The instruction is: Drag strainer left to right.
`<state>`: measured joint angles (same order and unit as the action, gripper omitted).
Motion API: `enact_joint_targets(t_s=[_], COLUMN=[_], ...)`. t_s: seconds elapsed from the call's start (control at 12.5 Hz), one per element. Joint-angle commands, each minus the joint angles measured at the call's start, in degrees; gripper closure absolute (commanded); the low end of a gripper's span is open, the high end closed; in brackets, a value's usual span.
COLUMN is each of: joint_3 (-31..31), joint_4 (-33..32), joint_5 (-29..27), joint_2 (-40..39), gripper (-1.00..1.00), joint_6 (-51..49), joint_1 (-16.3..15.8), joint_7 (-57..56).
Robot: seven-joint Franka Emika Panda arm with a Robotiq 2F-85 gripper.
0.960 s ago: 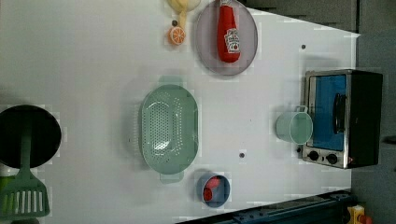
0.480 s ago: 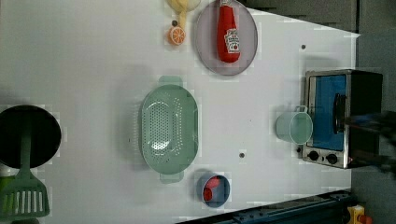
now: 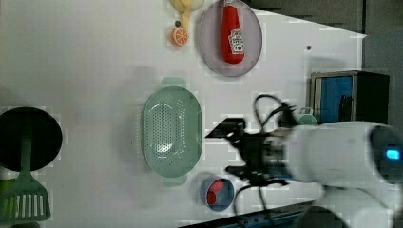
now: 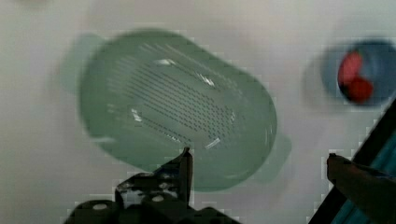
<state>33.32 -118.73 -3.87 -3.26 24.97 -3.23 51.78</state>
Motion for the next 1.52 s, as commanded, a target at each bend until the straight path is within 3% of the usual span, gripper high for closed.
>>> enact_joint_targets(t_s=[0.08,0.48,0.8,1.2,1.52], joint_3=[1.3,1.0,-1.5,-8.5,-10.6], joint_4=[0.3,-0.9,-0.9,-1.0,-1.7], joint_5=[1.8,9.2,10.2,14.1,14.5], joint_2=[-2.7,-16.2,-24.9,-28.8,-28.9], gripper=[-1.00,-1.00,-1.00,-1.00,-1.00], joint_6=[6.5,17.0,27.7,30.4,31.5], joint_1=[0.7,0.1,-0.8,-5.0,-5.8], joint_7=[21.1,29.6,29.6,29.6,29.5])
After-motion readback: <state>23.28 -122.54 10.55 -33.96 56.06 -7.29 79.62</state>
